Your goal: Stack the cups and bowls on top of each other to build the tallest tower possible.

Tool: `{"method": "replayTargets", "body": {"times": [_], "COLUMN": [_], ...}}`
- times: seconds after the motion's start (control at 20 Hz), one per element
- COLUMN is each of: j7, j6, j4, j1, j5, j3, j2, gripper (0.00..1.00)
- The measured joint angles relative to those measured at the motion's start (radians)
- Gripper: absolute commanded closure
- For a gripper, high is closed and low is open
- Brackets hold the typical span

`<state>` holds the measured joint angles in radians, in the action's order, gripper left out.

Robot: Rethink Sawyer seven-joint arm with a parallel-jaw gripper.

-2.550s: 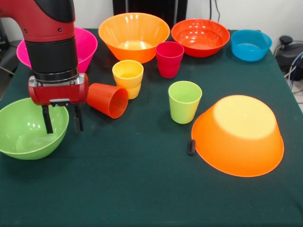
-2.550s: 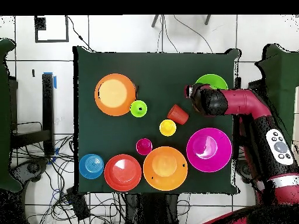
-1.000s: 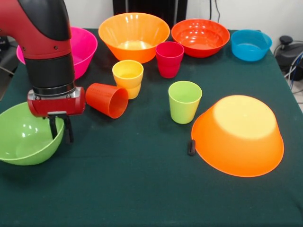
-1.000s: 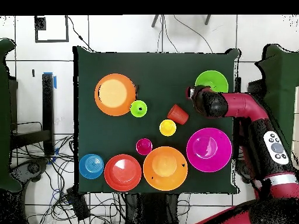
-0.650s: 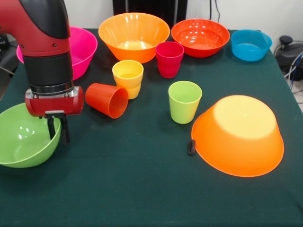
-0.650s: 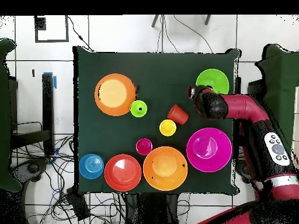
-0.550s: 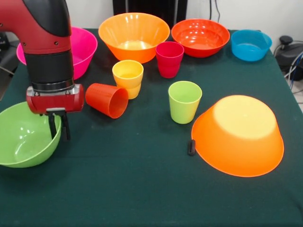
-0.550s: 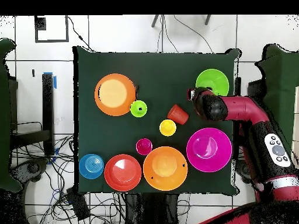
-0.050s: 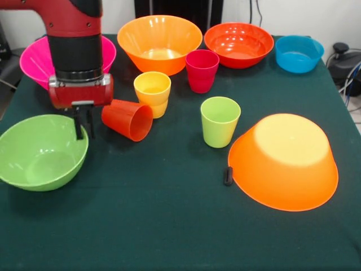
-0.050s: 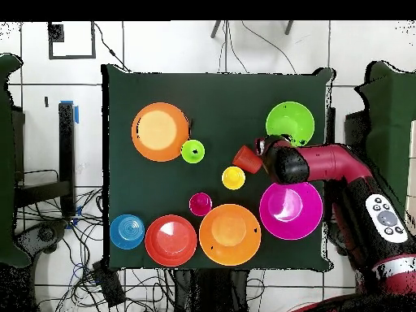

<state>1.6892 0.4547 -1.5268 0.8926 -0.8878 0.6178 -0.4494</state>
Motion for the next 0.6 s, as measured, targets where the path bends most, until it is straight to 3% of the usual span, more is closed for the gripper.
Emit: {"method": "replayTargets", "body": {"times": [0.6], "j7": [0.000], "j6": [-0.024], "j4": [-0.104], "j1": [-0.053], "j5": [0.042], "j3": [-0.071], "j2": [-0.062], "gripper": [1.00]}}
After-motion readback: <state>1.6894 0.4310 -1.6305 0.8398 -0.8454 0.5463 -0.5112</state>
